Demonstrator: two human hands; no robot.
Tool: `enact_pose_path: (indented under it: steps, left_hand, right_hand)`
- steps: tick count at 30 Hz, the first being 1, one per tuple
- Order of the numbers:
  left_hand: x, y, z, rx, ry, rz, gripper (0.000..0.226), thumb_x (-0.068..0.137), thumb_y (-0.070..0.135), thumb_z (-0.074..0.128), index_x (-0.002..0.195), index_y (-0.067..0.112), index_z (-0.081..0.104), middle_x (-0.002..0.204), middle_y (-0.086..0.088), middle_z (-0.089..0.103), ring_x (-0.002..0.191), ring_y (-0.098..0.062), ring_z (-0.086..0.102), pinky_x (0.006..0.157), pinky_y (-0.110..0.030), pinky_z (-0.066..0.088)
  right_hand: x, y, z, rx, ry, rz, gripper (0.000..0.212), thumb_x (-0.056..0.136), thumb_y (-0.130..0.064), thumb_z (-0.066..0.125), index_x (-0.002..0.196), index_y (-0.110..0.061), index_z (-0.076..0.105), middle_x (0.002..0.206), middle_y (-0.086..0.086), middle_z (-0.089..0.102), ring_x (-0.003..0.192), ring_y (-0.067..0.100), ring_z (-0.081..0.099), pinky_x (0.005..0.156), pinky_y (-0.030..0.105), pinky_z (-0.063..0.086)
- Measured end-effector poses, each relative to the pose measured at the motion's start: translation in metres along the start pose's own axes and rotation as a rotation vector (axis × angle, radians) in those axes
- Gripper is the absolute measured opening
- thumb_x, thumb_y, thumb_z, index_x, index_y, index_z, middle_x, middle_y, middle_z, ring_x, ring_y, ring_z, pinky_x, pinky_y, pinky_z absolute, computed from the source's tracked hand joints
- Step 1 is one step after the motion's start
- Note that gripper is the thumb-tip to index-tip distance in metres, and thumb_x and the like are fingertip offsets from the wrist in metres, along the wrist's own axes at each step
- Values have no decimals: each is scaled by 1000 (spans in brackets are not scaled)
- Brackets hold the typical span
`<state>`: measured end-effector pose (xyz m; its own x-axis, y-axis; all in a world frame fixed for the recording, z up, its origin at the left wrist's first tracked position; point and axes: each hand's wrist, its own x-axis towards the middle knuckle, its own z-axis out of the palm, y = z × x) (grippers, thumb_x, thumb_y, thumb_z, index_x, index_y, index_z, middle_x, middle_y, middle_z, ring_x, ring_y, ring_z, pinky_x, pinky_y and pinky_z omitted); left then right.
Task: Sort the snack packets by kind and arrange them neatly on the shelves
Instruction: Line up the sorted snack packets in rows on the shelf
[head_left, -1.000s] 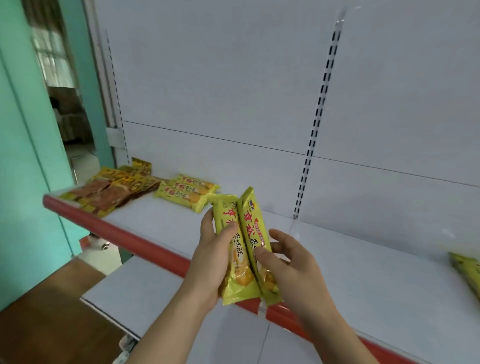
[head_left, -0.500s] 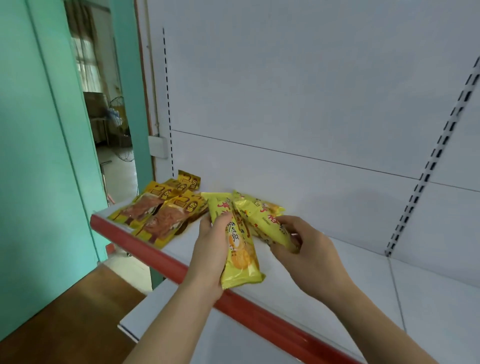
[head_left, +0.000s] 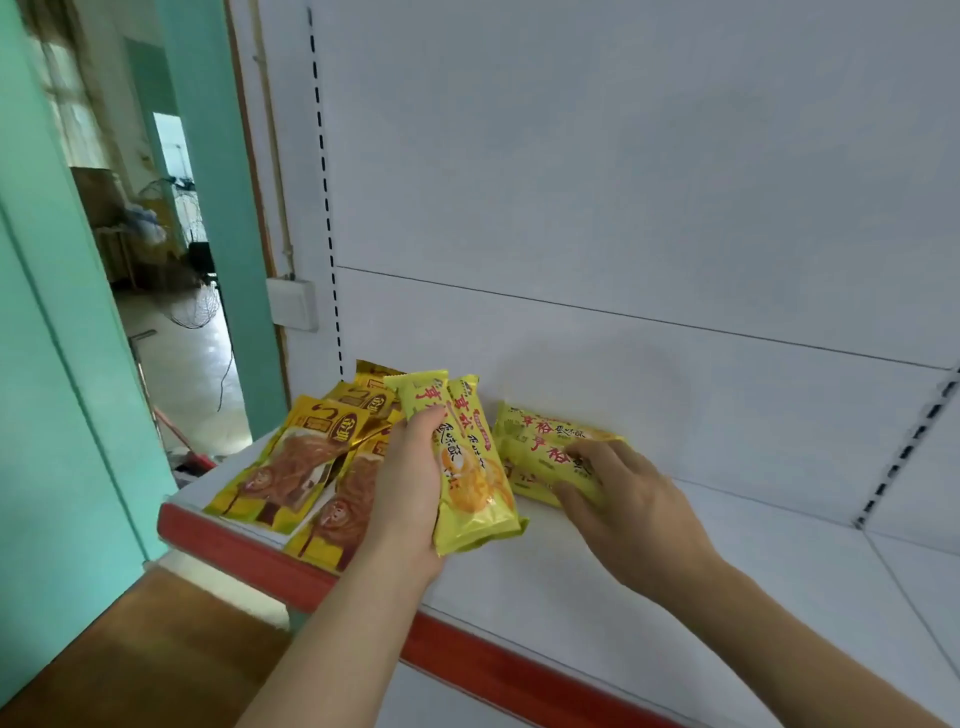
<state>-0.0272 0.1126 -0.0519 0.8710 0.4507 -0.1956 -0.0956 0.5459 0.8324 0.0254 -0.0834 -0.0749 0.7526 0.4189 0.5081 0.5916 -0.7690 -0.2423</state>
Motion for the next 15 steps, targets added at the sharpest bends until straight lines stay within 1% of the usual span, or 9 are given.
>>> enact_pose_path:
  steps: [2,5,7,9,11,14,15]
  left_hand:
    - [4,5,-7,10,-43,-31,34,97,37,63,125,18,69,107,-11,79,90,-27,78,69,-38,59]
    - [8,10,-19,68,-127,-67,33,96,39,64,122,19,70,104,-11,79,86,-28,79,70,-40,59]
    - [10,10,-27,108,-169,-90,35,95,41,65,123,20,70,107,-12,78,89,-31,78,72,-44,61]
    - [10,10,-36,134,-199,-115,37,95,43,64,124,20,69,111,-14,77,94,-34,77,80,-51,63]
    - [10,10,-42,135,-234,-141,39,95,45,62,125,21,68,114,-15,76,99,-35,76,86,-56,61]
    - [9,12,-48,133,-267,-145,37,98,43,59,127,22,67,112,-13,77,97,-33,77,77,-46,62]
    - [9,12,-49,131,-277,-147,37,98,44,59,127,23,68,111,-12,78,97,-32,77,79,-47,62]
  right_hand:
    - [-3,2,11,-121,14,-100,40,88,-38,64,125,-22,60,117,-4,64,104,26,62,80,40,53]
    - [-6,-1,21,-222,21,-161,44,81,-34,75,123,-22,64,115,-5,65,110,27,60,87,42,53]
    - [-8,-3,30,-260,-1,-147,44,78,-33,79,119,-21,67,114,-2,64,113,29,59,90,45,53]
    - [-10,-6,36,-285,-31,-87,44,78,-34,80,118,-22,68,115,1,62,117,31,57,91,49,53]
    - [-9,-10,39,-297,-28,-52,45,76,-34,81,118,-22,68,115,3,61,116,31,57,90,49,53]
    - [-8,-18,42,-316,9,-37,43,77,-35,81,117,-24,69,112,0,60,114,29,57,89,46,53]
    - [-8,-21,43,-327,14,-20,42,78,-36,81,117,-26,69,112,0,60,115,28,56,89,45,53]
